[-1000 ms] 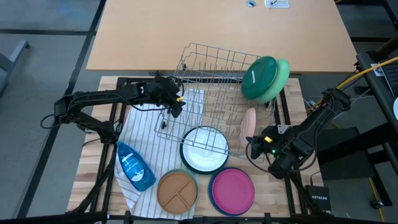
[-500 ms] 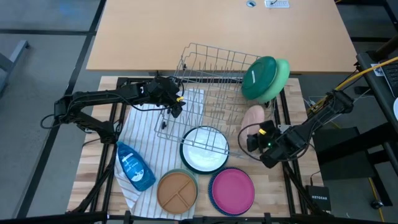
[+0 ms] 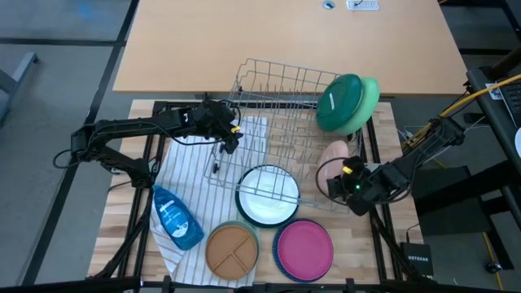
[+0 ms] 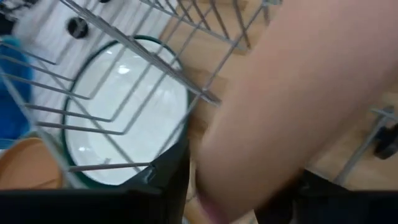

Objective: Sort dishes
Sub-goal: Put the light orange plate in the dish rack, then put the brown plate in the dish rack

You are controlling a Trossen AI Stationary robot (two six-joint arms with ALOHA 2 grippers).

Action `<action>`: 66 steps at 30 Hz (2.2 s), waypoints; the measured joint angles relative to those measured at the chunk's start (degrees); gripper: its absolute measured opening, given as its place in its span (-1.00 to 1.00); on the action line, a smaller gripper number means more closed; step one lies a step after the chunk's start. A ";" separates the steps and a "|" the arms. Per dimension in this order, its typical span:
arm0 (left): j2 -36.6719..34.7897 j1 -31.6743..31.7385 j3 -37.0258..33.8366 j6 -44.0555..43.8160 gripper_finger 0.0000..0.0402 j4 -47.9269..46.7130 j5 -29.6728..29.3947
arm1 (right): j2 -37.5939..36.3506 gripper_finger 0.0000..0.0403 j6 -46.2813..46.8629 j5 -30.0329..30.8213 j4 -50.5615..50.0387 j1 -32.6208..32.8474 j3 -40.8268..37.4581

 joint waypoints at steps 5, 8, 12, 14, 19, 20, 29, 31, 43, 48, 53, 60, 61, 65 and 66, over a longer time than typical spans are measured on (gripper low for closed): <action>0.00 0.02 0.00 -0.02 -0.31 -0.02 0.00 | -1.65 -0.28 0.03 0.12 1.42 0.00 0.00; 0.00 0.00 0.00 -0.01 -0.31 0.00 0.01 | -2.85 -0.28 0.10 0.33 1.40 0.00 0.00; 0.00 0.02 0.00 -0.02 -0.31 -0.01 0.00 | -4.64 -0.28 0.62 0.35 1.38 0.00 0.00; 0.00 0.02 0.00 -0.02 -0.31 -0.02 0.00 | -5.48 -0.28 0.64 0.18 1.38 0.00 0.00; 0.00 0.02 0.00 0.00 -0.31 0.00 0.00 | -7.45 -0.28 0.62 -2.44 1.26 -0.02 0.00; 0.00 0.01 0.00 -0.01 -0.31 -0.01 0.00 | -7.78 -0.28 0.56 -2.93 1.18 -0.01 0.00; 0.00 0.00 0.00 0.03 -0.31 0.00 0.01 | -10.48 -0.28 0.15 -7.44 0.42 0.00 0.00; 0.00 0.01 0.00 0.18 -0.31 -0.02 0.00 | -11.07 -0.28 0.14 -8.12 0.42 0.00 0.00; 0.00 0.00 0.00 0.20 -0.31 0.00 0.00 | -16.95 -0.28 -0.08 -17.12 0.48 0.00 0.01; 0.00 0.02 0.00 2.05 -0.31 0.00 0.00 | -19.82 -0.28 -2.15 -18.23 2.18 0.00 0.00; 0.00 -0.21 0.00 4.87 -0.31 0.00 0.02 | -22.12 -0.28 -11.38 -19.35 9.14 0.00 0.02; 0.00 -2.84 0.00 9.75 -0.31 0.30 0.02 | -22.61 -0.28 -26.59 -18.86 20.88 0.00 0.02; 0.00 -3.43 0.00 10.68 -0.31 0.52 0.02 | -22.35 -0.28 -28.10 -18.39 22.05 0.00 0.02; 0.00 -6.13 0.00 13.56 -0.31 2.66 0.01 | -20.54 -0.28 -33.14 -16.46 25.04 0.00 0.02; 0.00 -6.87 0.00 14.23 -0.31 3.27 0.02 | -20.06 -0.28 -34.10 -16.36 25.14 0.00 0.02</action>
